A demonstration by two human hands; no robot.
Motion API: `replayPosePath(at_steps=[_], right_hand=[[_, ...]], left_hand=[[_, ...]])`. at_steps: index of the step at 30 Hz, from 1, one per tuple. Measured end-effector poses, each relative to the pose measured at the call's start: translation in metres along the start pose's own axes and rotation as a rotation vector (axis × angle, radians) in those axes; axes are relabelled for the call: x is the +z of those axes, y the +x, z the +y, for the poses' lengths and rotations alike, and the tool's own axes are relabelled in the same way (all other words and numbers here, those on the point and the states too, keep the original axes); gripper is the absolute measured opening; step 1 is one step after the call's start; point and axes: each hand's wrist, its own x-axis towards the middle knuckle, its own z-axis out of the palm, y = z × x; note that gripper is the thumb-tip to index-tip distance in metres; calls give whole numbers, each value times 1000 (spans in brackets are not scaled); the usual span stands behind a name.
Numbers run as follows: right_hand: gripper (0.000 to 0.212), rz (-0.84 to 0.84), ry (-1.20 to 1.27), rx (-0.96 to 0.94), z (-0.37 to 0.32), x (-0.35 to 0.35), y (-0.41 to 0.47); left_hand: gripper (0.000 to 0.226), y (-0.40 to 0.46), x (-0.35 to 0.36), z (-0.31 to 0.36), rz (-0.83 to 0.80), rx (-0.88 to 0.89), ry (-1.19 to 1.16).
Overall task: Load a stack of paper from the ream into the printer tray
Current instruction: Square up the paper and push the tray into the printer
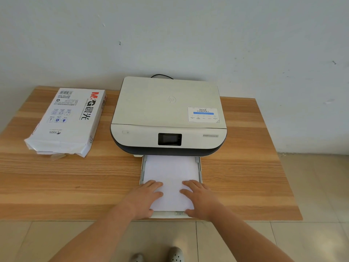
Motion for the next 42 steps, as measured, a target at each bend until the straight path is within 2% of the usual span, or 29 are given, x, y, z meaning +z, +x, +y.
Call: replayPosePath(at_steps=[23,27,29,32,34,37,42], right_hand=[[71,-30,-5,2,-1,0,4],[64,26,98,33,6,-11,9],[53,144,217,153,12,-17,14],[34,308,369,427,26,-24,23],[31,272,400,548,34,-27,28],[35,153,406,620,41,-28,33],[36,55,384,621,40,-23,41]], left_hand=[[62,-3,-2,15,14,-69,-25],[62,-4,-2,11,23,-91,-119],[59,-5,-5,9,104,-152,-212],[50,-2,-13,4,270,-329,-315],[43,2,-18,-2,352,-487,-324],[32,8,-24,-11,359,-655,-326],[32,18,-22,-20,282,-726,-337]])
